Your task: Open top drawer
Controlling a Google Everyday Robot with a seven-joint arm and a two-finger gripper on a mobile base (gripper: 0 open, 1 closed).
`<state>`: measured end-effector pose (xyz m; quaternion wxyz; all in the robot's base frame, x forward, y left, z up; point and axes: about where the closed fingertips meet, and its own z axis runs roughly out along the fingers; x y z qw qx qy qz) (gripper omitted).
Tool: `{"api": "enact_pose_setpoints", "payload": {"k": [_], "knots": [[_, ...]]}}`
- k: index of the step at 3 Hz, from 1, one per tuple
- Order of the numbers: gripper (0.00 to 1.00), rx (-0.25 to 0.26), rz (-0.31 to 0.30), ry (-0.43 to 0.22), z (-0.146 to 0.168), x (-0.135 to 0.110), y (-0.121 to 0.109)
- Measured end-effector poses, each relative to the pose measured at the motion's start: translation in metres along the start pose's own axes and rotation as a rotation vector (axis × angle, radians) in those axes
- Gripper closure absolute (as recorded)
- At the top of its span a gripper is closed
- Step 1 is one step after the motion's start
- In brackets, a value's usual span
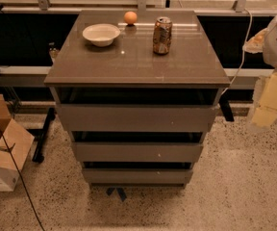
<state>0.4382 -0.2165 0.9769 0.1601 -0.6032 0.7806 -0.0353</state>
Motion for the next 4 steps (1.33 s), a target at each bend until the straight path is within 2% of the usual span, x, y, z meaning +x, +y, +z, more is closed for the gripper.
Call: {"api": "enact_pose_setpoints", "payload": {"k": [1, 3, 4], "knots": [[0.0, 0.0, 0.0, 0.0, 0.0, 0.0, 0.0], [0.0, 0.05, -0.036, -0.049, 0.007, -0.013, 0.003], [0.0, 0.075, -0.054, -0.082, 0.023, -0.015, 0.01]]}}
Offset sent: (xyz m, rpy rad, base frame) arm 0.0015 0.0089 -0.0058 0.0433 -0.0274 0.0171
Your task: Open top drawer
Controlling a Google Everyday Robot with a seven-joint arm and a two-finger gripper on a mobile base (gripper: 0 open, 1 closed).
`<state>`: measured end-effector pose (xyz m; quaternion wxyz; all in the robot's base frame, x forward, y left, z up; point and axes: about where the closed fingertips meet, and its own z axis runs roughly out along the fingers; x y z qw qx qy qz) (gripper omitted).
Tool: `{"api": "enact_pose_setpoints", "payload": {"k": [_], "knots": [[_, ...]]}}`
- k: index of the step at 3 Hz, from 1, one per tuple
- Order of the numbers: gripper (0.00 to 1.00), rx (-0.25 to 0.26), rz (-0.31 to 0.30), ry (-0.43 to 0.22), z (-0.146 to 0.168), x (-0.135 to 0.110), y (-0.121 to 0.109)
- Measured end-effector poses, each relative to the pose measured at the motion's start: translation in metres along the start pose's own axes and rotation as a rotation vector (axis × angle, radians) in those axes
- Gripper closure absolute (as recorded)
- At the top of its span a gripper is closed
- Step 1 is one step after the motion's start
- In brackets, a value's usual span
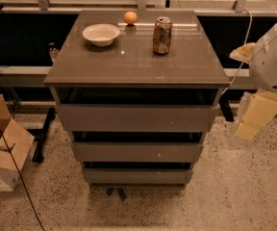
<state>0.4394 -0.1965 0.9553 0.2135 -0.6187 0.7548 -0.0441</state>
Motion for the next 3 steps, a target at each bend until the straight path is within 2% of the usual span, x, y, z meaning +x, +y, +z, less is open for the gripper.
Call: {"api": "enact_pose_setpoints", "payload": {"k": [1, 3], "knots": [[0.0, 0.007, 0.002, -0.032, 0.014, 0.002, 0.005], [0.0, -0.027, 0.0, -0.052, 0.05, 0.003, 0.013]]}}
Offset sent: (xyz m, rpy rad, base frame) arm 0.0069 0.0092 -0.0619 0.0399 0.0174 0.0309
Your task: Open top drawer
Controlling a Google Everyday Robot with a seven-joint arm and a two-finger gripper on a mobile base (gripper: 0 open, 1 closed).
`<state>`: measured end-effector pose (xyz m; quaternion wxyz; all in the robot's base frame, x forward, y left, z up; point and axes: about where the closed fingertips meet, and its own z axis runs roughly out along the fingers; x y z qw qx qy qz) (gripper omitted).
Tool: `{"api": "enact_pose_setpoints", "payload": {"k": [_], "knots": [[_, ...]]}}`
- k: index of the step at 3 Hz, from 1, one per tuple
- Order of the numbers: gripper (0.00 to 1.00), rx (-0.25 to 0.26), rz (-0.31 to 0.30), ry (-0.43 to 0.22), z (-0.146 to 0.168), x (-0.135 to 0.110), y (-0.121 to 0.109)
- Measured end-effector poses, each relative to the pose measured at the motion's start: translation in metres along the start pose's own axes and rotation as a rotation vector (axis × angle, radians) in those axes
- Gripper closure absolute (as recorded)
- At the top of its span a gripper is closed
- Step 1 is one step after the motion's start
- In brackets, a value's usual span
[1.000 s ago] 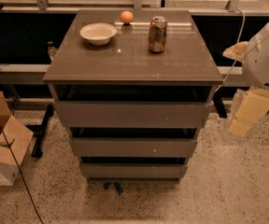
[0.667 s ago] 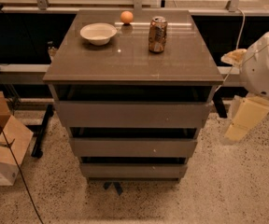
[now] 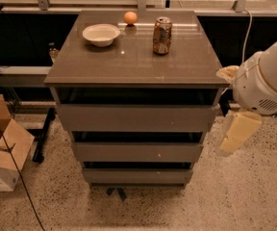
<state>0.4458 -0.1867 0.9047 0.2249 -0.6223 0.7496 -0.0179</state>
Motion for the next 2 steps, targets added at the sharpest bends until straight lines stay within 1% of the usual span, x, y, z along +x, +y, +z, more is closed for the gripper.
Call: {"api": "enact_pose_setpoints", "payload": {"k": [1, 2], "knots": [[0.0, -0.015, 0.007, -0.015, 0.013, 0.0, -0.002], [0.0, -0.038, 0.023, -0.011, 0.029, 0.002, -0.01]]}}
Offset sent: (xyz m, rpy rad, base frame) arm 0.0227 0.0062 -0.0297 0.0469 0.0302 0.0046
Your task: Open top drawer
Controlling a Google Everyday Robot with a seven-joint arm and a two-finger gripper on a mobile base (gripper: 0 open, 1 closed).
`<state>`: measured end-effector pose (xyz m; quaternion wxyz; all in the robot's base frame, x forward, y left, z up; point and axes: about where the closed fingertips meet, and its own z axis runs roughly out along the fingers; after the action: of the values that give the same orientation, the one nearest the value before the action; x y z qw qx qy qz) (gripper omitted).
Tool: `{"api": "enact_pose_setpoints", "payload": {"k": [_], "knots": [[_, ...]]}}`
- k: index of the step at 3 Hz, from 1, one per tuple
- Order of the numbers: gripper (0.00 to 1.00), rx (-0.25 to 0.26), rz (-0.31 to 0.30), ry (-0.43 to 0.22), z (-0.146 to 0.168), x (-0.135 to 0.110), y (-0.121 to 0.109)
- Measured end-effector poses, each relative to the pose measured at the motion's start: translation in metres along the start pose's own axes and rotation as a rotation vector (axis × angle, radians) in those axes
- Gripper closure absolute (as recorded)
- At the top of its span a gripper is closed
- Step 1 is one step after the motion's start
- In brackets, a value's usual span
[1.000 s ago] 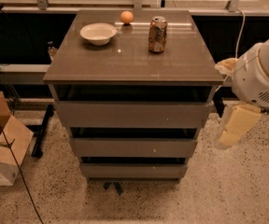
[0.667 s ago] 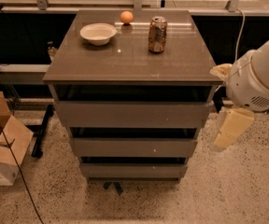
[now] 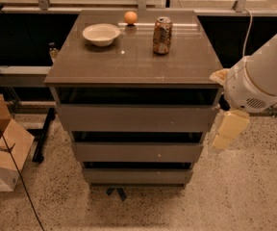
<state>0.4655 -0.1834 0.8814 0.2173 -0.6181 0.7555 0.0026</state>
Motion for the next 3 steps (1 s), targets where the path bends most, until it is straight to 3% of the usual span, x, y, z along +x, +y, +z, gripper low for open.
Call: {"api": "enact_pose_setpoints", "payload": {"k": [1, 3], "knots": [[0.0, 0.0, 0.0, 0.0, 0.0, 0.0, 0.0], [0.0, 0.152, 0.021, -0.028, 0.027, -0.007, -0.009]]}}
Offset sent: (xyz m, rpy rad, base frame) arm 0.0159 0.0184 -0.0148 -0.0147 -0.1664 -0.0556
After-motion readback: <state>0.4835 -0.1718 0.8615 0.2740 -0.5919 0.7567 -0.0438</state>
